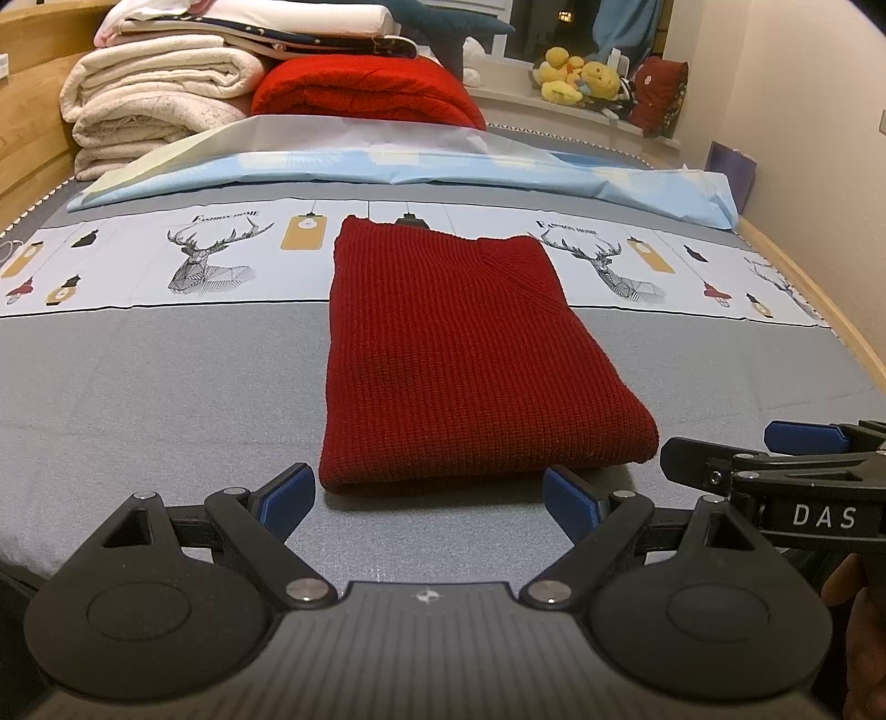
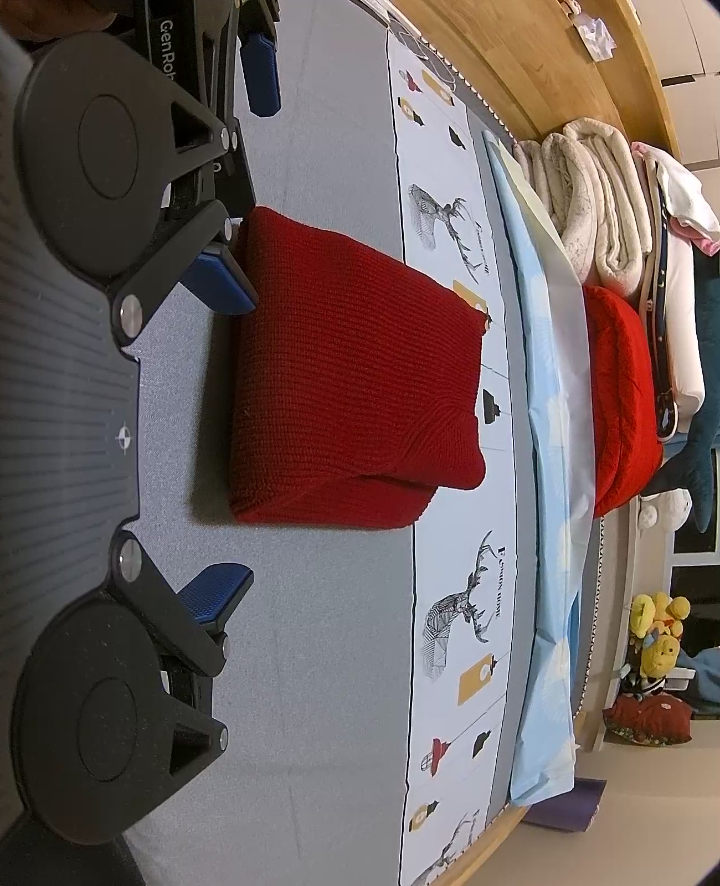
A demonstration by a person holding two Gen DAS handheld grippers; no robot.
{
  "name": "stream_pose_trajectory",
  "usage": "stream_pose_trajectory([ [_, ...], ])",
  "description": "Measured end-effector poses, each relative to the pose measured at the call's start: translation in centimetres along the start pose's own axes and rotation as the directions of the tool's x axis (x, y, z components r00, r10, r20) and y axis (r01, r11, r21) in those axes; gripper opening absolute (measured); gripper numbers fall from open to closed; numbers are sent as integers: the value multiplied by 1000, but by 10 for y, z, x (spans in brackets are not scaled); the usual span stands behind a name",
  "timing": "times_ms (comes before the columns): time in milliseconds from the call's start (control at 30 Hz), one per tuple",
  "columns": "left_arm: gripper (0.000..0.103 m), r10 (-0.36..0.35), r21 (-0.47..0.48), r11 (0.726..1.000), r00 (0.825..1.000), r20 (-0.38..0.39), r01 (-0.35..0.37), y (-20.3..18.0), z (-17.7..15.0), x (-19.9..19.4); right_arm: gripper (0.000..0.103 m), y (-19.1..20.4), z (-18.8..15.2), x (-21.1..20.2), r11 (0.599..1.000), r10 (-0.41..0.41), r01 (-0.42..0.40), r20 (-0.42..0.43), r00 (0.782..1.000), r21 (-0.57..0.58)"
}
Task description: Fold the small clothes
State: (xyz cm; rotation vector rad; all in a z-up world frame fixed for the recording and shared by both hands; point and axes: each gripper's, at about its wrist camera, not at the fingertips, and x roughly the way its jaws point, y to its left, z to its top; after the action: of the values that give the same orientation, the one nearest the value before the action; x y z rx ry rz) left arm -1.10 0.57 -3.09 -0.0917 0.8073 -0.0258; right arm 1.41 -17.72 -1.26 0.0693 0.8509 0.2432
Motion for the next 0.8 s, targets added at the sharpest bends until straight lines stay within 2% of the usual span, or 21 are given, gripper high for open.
stream_pose_trajectory([
  [800, 92, 0, 0, 1000, 1000, 0, 0, 0, 0, 0, 96, -1, -1, 1, 1000, 0, 0, -2, 1000, 0],
])
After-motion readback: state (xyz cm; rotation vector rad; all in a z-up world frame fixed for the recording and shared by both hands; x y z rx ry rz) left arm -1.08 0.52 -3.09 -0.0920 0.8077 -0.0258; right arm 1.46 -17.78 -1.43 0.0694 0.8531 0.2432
